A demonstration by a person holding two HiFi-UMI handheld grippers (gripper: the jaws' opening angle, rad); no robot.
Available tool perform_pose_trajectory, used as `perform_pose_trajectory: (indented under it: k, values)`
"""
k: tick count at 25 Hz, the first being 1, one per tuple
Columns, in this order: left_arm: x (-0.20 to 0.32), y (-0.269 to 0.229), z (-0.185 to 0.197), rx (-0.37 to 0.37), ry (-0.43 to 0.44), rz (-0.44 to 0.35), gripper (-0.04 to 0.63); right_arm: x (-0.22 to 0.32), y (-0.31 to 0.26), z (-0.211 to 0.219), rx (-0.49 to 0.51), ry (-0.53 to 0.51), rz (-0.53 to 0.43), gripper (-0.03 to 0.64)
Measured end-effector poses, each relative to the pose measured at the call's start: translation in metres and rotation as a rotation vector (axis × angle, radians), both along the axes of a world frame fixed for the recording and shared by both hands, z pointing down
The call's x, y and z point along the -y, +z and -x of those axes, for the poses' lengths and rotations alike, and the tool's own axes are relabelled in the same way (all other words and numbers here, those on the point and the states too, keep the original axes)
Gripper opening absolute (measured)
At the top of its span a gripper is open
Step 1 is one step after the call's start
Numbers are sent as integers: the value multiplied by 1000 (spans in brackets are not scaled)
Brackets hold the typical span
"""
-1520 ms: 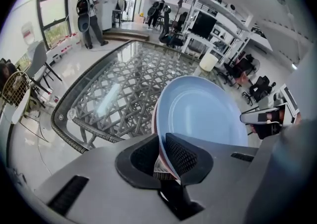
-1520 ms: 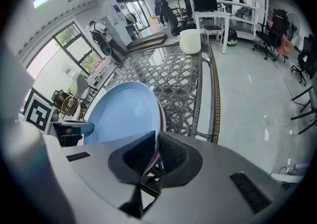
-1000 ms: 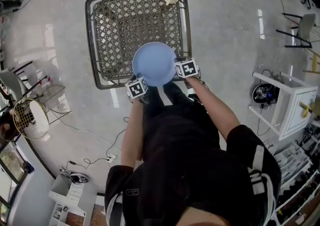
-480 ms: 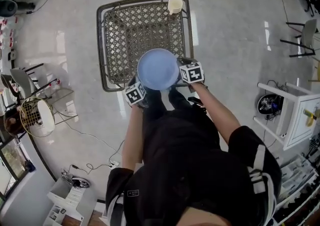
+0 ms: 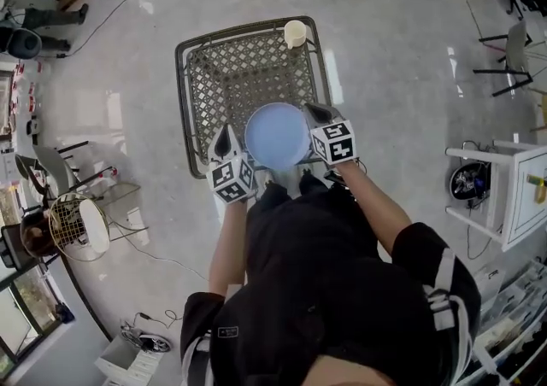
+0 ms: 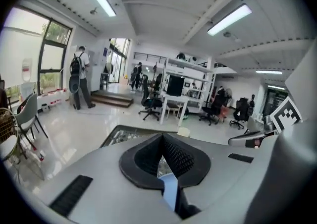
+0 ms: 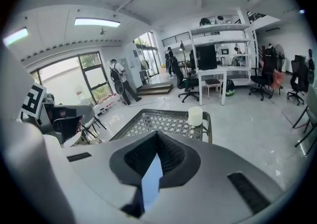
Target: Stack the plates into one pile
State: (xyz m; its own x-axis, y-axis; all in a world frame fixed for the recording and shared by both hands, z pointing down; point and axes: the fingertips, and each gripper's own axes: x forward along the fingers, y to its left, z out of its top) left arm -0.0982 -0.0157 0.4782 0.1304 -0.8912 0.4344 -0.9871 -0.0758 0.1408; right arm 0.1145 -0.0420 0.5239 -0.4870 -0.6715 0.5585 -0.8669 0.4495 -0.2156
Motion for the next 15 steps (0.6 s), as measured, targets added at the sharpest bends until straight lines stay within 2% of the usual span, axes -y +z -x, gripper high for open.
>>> perform_pose_trajectory:
  k: [3, 8, 15]
  values:
    - [-10, -46, -7, 18, 48, -94, 15, -16, -38, 9, 44, 32, -60, 11]
    - [-36, -103, -11, -18, 114, -185, 15, -47, -111, 25, 89, 94, -201, 11]
    - [-58, -116, -17, -35, 190, -215, 15, -90, -153, 38, 160, 158, -276, 11]
